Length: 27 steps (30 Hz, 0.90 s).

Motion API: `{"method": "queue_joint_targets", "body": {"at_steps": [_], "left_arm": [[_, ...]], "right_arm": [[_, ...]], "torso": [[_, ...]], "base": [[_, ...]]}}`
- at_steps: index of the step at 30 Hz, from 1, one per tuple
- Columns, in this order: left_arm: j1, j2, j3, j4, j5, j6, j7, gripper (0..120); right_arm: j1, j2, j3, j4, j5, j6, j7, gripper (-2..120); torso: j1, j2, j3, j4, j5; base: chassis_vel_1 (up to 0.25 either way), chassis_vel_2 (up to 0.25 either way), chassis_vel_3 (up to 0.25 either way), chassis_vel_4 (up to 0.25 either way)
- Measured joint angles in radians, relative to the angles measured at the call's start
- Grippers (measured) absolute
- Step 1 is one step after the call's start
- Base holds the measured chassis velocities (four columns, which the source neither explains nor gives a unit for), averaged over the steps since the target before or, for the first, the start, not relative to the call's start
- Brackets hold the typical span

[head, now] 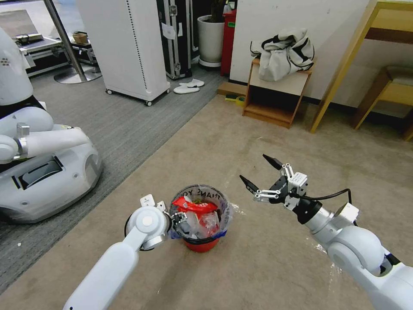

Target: Pick up the trash bin and place the garbage on the floor into it.

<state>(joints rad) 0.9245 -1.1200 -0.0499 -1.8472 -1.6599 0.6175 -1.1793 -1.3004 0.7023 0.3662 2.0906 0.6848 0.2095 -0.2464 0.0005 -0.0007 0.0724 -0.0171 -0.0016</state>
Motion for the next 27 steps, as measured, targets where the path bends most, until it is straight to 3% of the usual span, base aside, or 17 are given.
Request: {"method": "queue_joint_targets", "body": {"at_steps": [9, 11, 19, 27], "left_arm": [[0.014, 0.026, -0.009, -0.033, -0.025, 0.013, -0.004, 100], [0.028, 0.031, -0.022, -0.049, -0.021, 0.013, 0.000, 100], [0.033, 0.033, -0.034, -0.062, -0.007, 0.012, 0.004, 100], [0.060, 0.063, -0.061, -0.095, 0.022, 0.013, -0.004, 100]], "right_arm": [[0.004, 0.008, -0.005, 0.002, -0.001, -0.001, 0.004, 100], [0.014, 0.010, -0.012, 0.002, -0.001, -0.003, 0.008, 100], [0.012, 0.008, -0.015, 0.010, -0.001, -0.004, 0.010, 100], [0.001, 0.001, -0.009, 0.029, -0.001, -0.012, 0.015, 100]], "torso": [[0.000, 0.000, 0.000, 0.0000, 0.0006], [0.000, 0.000, -0.001, 0.0008, 0.0010], [0.000, 0.000, -0.001, 0.0006, 0.0013], [0.000, 0.000, -0.001, 0.0006, 0.0015]], "base": [[0.000, 0.000, 0.000, 0.000], [0.000, 0.000, 0.000, 0.000], [0.000, 0.000, 0.000, 0.000], [0.000, 0.000, 0.000, 0.000]]}}
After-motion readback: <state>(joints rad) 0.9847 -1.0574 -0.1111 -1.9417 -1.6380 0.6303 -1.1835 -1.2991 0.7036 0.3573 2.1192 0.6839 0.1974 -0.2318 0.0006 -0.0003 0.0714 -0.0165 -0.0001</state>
